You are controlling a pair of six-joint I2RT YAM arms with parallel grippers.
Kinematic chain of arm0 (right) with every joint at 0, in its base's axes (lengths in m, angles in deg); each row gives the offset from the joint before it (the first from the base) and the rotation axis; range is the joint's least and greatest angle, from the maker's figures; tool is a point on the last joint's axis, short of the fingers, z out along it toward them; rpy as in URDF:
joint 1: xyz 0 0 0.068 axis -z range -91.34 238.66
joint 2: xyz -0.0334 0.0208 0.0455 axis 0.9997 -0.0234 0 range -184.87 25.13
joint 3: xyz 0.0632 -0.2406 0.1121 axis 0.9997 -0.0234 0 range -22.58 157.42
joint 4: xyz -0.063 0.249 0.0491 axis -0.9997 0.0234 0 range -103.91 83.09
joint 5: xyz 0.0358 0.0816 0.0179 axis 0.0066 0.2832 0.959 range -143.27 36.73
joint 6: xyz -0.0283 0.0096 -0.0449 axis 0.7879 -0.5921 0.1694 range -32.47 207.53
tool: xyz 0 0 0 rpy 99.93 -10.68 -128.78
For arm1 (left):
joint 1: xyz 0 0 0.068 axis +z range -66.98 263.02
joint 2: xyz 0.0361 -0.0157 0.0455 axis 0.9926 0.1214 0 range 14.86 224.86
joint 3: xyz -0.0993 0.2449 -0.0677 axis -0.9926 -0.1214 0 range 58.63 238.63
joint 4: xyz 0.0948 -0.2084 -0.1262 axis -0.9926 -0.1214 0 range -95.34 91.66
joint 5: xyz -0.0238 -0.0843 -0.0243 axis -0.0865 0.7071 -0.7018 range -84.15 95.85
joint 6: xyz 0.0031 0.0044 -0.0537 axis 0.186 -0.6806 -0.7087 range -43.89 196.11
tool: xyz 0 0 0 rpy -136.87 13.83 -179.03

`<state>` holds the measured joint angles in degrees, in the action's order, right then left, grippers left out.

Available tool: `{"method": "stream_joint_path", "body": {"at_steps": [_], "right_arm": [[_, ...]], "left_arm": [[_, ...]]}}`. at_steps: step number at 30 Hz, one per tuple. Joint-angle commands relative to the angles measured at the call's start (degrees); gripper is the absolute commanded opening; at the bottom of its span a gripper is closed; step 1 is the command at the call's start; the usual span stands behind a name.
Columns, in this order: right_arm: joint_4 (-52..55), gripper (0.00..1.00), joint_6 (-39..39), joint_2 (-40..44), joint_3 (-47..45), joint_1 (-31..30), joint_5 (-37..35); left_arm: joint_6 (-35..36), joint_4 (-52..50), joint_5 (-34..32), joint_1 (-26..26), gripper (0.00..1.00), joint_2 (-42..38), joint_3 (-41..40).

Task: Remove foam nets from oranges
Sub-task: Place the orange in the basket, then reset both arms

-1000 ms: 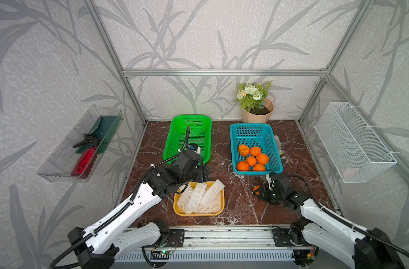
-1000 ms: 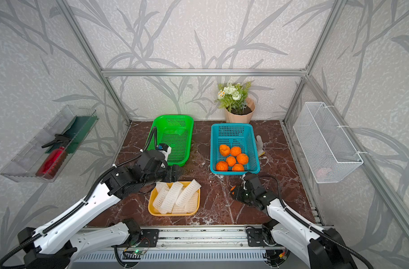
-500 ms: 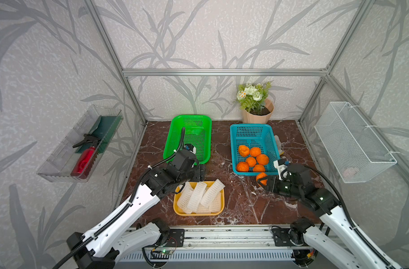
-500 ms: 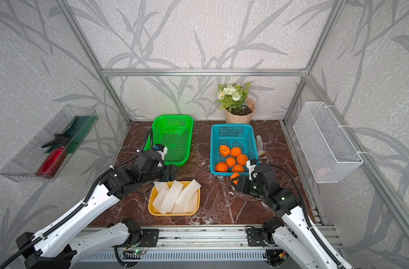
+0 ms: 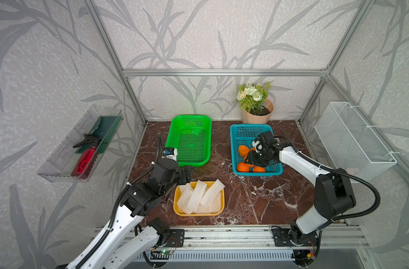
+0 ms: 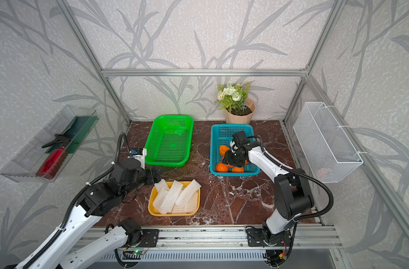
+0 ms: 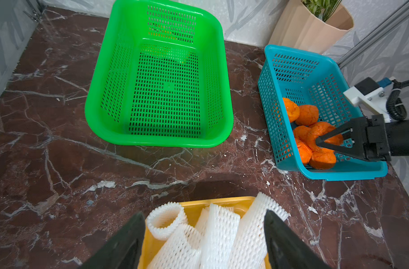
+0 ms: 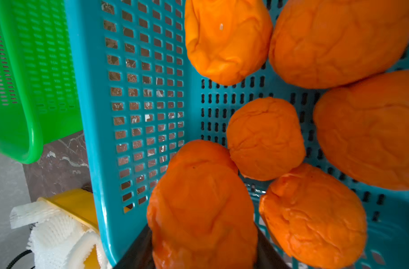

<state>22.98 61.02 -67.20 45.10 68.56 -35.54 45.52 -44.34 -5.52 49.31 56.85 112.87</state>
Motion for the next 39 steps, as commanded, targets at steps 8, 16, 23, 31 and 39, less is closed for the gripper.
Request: {"method": "stream_joint_path", "body": {"at_steps": [8,16,23,31,39], "right_arm": [[5.7,0.85,5.7,14.2,-6.0,7.5,4.8],[-7.6,0.99,14.0,35.7,-23.3,15.3,-9.7],[-43.2,0.99,15.3,38.8,-45.3,19.1,-20.9],[-80.6,0.99,17.5,14.6,-47.9,20.0,-20.8],[-105.2,0.99,22.0,6.9,-55.7,21.0,-19.4]], "left_arm": [[-0.9,-0.5,-4.1,2.5,0.85,-1.2,-5.1],[6.0,12.4,-8.7,13.1,0.98,-2.8,-14.1],[14.9,44.6,-5.2,31.7,0.99,1.6,-29.1],[26.7,83.9,-5.3,36.3,0.99,19.9,-39.6],[28.4,114.0,9.2,36.9,0.99,44.0,-41.7]]}}
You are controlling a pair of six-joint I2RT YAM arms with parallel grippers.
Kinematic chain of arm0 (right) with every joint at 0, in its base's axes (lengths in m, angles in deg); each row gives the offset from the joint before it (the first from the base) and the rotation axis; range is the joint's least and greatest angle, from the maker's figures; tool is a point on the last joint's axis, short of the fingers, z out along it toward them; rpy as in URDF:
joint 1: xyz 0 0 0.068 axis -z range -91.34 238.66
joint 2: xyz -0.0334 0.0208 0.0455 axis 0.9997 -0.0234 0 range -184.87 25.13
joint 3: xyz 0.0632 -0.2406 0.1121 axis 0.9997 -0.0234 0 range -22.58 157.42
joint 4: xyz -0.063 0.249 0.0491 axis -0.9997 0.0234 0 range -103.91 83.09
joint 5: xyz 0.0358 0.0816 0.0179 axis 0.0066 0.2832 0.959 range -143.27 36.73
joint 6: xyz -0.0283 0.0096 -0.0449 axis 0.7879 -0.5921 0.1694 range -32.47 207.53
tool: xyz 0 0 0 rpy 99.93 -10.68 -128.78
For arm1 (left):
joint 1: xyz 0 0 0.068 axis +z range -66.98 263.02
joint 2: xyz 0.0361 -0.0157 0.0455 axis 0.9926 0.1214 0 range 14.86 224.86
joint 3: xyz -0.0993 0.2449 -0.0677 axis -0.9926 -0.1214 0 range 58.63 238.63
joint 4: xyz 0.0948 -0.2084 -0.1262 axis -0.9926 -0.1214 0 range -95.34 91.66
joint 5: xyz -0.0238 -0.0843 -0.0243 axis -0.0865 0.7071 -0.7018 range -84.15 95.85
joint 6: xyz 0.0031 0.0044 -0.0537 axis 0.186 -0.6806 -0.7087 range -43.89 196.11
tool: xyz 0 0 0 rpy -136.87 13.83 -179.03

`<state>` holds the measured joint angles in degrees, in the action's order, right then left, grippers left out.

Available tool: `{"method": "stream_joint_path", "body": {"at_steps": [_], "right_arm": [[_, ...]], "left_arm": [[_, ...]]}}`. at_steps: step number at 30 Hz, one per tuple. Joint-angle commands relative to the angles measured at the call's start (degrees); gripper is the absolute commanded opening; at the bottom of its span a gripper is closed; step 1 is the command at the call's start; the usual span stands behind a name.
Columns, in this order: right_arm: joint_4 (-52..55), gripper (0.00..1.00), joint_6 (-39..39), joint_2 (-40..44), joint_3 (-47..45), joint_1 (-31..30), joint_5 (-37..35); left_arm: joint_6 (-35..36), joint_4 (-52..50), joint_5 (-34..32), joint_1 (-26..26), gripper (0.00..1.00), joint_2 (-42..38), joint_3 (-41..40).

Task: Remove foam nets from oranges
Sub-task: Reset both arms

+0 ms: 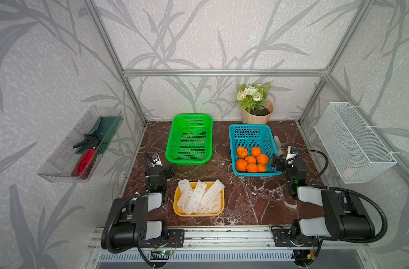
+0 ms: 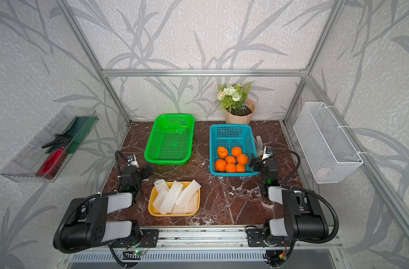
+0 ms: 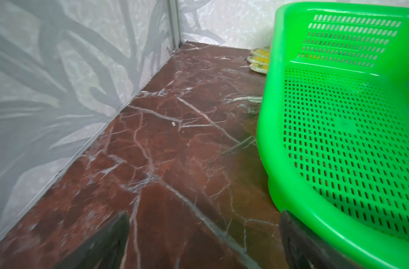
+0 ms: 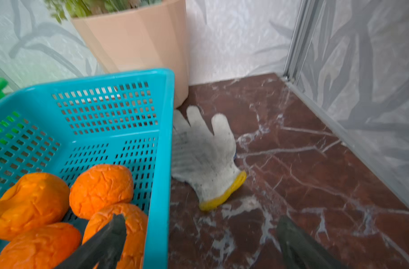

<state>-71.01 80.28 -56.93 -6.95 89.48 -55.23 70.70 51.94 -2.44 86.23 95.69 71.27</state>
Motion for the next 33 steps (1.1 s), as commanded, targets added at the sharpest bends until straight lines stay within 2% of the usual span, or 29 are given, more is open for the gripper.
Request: {"method": "stream_joint_path", "body": {"at_steps": [1,3,5,7,11,15,18,33], "right_arm": [[-13.0,0.99,2.8,-4.1,-4.2,0.1,0.5],[-15.2,0.99,3.0,-5.0,-5.0,0.1,0.8],[-18.9,0.99,3.1,-6.5,-6.2,0.1,0.9],[-23.5,0.99,3.1,-9.8,-7.1,0.1,0.9],[-23.1,0.99,4.2,-11.9,-5.5,0.0,3.4],[-23.3,0.99,4.3,-12.0,-5.5,0.0,3.4],[-23.4,0.99,4.3,-12.1,-5.6,0.0,3.4],[-23.5,0.99,4.4,-11.9,-5.7,-0.1,3.2]], "left_arm": [[3.5,20.7,6.7,-0.2,0.99,8.4,-0.2],[3.1,24.2,6.5,0.0,0.99,10.6,-0.2],[2.7,16.1,6.1,0.1,0.99,6.6,0.7],[2.8,13.4,6.3,0.1,0.99,6.1,1.6],[2.4,22.2,4.9,0.1,0.99,10.1,0.3],[0.9,19.5,1.5,0.1,0.99,9.5,1.3],[1.3,13.8,3.4,0.2,0.99,8.7,3.6],[2.0,9.8,5.9,0.3,0.99,8.7,5.6]]}}
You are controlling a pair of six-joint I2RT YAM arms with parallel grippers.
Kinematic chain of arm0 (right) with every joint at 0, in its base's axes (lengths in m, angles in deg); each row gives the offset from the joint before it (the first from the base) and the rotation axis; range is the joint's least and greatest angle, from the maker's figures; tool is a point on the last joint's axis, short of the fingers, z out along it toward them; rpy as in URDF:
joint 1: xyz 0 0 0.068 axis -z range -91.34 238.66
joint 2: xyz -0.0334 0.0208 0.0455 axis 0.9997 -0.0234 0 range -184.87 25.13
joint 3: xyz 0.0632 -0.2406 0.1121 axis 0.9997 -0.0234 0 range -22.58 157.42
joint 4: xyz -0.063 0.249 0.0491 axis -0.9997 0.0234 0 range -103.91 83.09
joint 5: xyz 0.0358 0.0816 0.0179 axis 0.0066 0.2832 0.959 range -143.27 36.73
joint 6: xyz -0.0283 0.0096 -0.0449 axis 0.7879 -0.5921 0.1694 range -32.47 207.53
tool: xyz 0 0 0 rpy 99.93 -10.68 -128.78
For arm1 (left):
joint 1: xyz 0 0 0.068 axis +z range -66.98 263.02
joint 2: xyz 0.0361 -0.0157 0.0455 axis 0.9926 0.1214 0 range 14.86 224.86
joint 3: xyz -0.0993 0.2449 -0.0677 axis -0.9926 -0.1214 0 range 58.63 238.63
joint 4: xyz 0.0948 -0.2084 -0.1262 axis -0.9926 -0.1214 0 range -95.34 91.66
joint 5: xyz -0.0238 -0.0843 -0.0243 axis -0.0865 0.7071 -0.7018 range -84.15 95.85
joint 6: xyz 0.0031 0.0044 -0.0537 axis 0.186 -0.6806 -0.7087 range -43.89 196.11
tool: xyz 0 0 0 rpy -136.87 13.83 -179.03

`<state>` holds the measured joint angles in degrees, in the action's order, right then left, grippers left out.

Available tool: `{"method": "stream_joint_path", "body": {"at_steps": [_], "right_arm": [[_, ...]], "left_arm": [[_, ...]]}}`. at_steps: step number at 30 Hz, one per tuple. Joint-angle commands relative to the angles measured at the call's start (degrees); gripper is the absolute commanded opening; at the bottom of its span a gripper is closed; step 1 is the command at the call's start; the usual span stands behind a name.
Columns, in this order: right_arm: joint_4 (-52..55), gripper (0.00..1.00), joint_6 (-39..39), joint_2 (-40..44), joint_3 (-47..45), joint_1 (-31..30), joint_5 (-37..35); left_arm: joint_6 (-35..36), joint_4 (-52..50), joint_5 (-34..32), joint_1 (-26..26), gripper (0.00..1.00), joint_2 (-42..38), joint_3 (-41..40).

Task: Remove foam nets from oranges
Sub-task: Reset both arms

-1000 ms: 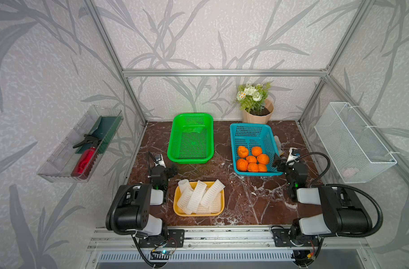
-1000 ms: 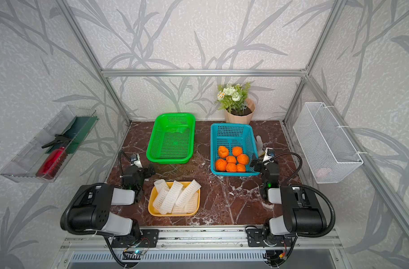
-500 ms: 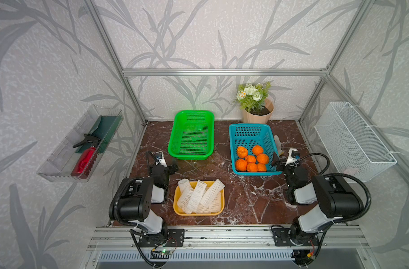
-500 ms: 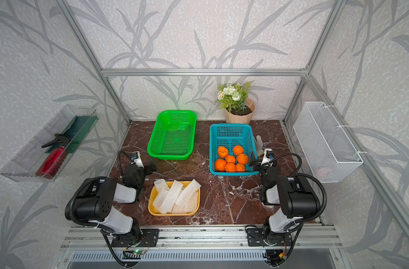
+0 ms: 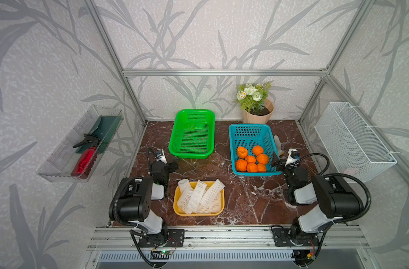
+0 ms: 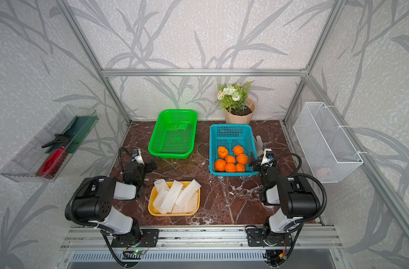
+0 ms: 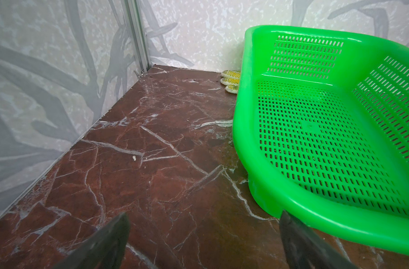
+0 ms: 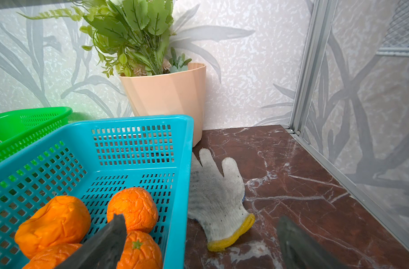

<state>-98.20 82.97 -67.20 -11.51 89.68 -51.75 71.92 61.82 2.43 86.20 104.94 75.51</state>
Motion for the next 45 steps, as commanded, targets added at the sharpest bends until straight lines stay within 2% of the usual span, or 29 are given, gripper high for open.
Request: {"method": "stream_joint_path", "body": {"at_steps": [1,14,15,17,19,21,22,26,30,32,33,40,42,45], "right_arm": [[3.7,0.99,1.6,-1.7,-1.1,-0.3,-0.3],[3.7,0.99,1.7,-1.6,-1.2,-0.3,0.3],[4.0,1.0,2.5,-1.8,-0.6,-0.4,2.1],[7.5,1.0,6.6,-0.4,0.4,-1.4,9.0],[4.9,1.0,12.3,-0.7,-1.0,-4.5,13.3],[4.4,0.99,14.7,-0.9,-1.3,-6.3,13.2],[3.8,0.99,14.4,-1.3,-1.4,-6.3,12.0],[3.8,0.99,9.4,-1.4,-1.1,-6.2,-1.3],[3.8,0.99,7.4,-1.7,-0.7,-6.1,-6.3],[4.2,0.99,4.9,-1.5,-0.8,-5.9,-11.7],[4.3,0.99,3.8,-1.4,-1.0,-5.2,-11.7],[3.8,0.99,3.2,-1.5,-1.1,-4.5,-11.1],[3.8,0.99,3.2,-1.5,-1.1,-4.5,-11.1],[3.8,0.99,3.2,-1.6,-1.2,-4.4,-11.1]], "left_arm": [[0.8,0.0,1.0,0.3,0.99,-0.6,1.4],[0.9,0.3,1.9,0.5,0.99,-0.6,1.1],[1.4,0.3,4.0,0.6,0.99,-0.7,1.1],[5.5,0.4,14.3,0.4,0.99,-0.8,1.0],[5.2,0.0,14.8,0.8,0.99,-1.1,0.9],[5.0,-0.3,14.7,0.8,0.99,-0.9,1.3],[4.7,-1.0,13.7,0.8,0.99,-1.1,1.5],[3.1,1.5,10.5,1.2,0.99,-0.5,0.6],[3.0,-0.5,10.3,1.1,0.99,-0.6,1.6],[1.6,-3.1,5.4,1.1,0.99,-0.6,3.0],[0.6,-5.0,2.4,1.0,0.99,-0.8,3.7],[1.2,-5.6,-3.2,-0.9,0.99,-0.7,4.2],[2.0,-4.0,-12.7,-4.4,0.99,-0.1,3.9],[4.1,2.7,-21.3,-8.3,0.99,1.1,1.7]]}}
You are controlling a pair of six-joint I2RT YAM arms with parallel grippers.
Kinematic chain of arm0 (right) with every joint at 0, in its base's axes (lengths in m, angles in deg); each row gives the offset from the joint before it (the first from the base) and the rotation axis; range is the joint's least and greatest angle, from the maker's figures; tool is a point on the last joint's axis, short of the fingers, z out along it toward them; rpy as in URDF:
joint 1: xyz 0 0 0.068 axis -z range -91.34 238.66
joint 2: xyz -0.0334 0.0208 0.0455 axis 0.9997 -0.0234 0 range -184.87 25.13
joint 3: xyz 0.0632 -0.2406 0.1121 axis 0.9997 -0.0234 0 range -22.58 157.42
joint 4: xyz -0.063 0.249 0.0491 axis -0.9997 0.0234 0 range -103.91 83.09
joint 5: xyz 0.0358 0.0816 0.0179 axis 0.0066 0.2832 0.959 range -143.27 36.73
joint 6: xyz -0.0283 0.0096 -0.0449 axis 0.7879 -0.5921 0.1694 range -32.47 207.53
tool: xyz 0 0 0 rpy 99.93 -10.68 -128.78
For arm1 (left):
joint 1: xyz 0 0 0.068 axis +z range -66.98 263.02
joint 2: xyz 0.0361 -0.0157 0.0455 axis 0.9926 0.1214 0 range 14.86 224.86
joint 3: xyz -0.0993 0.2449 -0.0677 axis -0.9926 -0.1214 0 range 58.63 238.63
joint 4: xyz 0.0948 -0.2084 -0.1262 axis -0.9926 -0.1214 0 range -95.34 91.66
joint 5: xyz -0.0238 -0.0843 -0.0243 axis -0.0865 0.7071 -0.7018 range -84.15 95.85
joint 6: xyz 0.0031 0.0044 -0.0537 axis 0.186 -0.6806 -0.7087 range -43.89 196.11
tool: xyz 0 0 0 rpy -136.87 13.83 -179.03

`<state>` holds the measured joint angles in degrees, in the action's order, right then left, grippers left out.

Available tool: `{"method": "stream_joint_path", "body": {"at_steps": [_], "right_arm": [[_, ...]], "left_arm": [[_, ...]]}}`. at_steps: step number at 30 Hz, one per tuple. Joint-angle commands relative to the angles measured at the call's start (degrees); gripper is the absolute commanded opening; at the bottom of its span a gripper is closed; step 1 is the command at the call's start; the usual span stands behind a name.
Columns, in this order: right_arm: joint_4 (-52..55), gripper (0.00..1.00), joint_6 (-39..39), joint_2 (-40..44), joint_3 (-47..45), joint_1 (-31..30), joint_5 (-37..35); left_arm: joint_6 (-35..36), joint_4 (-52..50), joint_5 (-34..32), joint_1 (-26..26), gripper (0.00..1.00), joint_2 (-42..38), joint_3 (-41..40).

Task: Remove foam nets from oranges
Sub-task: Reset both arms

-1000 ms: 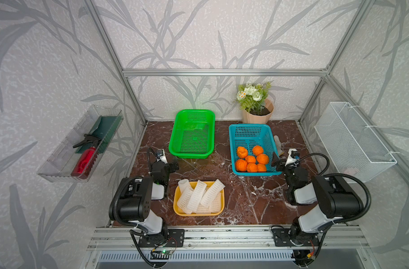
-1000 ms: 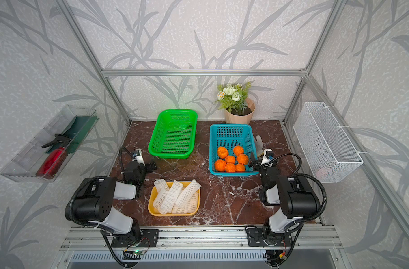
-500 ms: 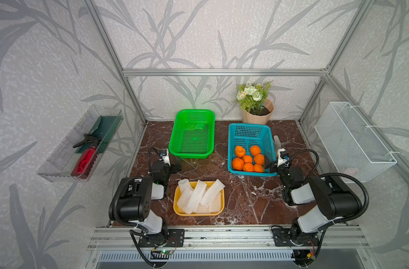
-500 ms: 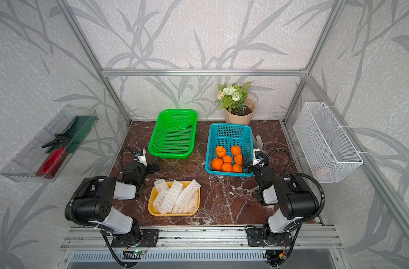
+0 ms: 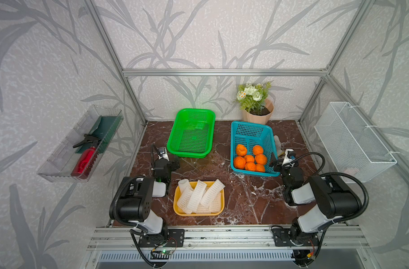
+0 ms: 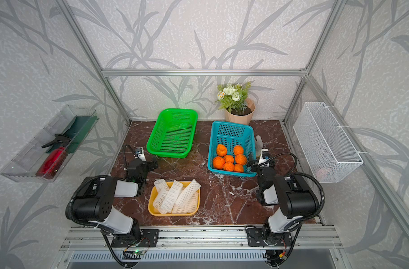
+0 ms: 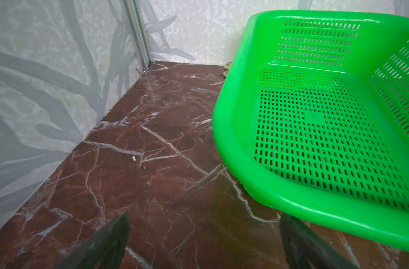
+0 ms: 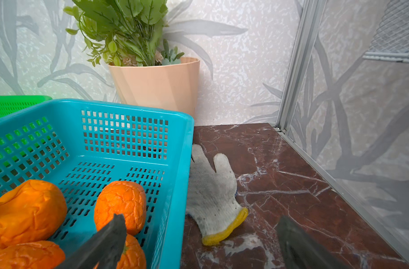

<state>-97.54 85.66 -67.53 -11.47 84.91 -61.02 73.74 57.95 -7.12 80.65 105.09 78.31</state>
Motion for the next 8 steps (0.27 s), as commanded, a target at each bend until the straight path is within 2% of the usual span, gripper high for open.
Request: {"method": "stream_joint_path", "body": {"at_steps": [1,6,8], "right_arm": [[3.1,0.99,0.5,-1.2,-1.2,0.3,-1.8],[3.2,0.99,0.5,-1.2,-1.2,0.3,-1.8],[3.2,0.99,0.5,-1.2,-1.1,0.3,-1.8]], "left_arm": [[2.7,8.0,-12.3,-3.0,0.99,1.6,-1.3],[-0.5,0.2,-9.5,-0.6,0.99,0.0,1.2],[-0.6,0.4,-8.6,0.1,0.99,0.2,1.3]]}}
